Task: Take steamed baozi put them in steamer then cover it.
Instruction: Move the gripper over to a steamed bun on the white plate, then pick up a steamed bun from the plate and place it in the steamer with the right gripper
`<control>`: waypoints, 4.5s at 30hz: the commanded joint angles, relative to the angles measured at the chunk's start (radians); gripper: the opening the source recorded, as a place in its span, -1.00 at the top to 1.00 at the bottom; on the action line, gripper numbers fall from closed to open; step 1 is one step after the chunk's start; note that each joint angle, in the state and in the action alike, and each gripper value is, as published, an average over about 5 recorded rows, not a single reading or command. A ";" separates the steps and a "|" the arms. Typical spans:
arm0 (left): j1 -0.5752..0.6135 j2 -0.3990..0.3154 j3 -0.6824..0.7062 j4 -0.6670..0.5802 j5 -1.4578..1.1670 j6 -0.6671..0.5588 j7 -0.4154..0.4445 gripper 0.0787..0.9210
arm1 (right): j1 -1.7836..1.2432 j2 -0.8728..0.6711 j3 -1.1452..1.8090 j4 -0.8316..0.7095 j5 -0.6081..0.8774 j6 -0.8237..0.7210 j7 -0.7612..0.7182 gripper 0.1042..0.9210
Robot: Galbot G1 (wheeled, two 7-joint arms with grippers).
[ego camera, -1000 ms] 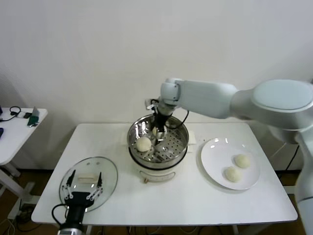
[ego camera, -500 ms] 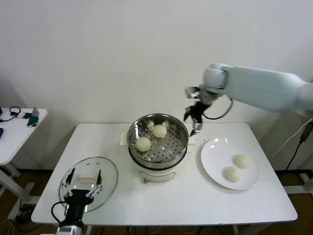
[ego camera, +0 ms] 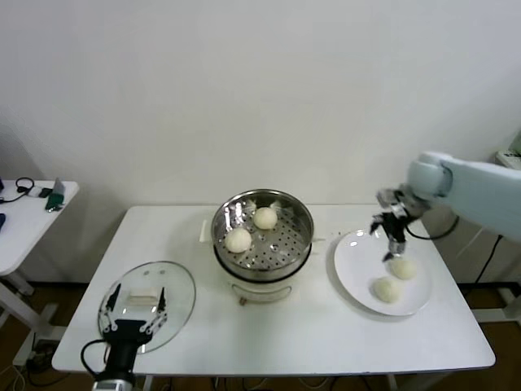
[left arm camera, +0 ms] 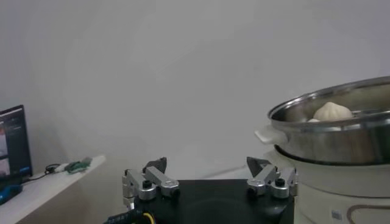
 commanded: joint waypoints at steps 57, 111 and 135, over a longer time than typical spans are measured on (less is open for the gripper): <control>0.020 -0.013 0.012 0.014 0.039 -0.006 -0.002 -0.77 | -0.048 0.096 0.109 -0.098 -0.232 0.265 -0.062 -0.47; 0.026 0.014 0.011 0.024 -0.002 0.008 0.001 -0.77 | 0.047 0.775 -0.010 -0.019 -0.403 0.699 -0.113 -0.49; 0.025 0.018 0.012 0.031 0.000 0.003 0.001 -0.77 | 0.106 0.680 0.075 -0.022 -0.405 0.673 -0.130 -0.76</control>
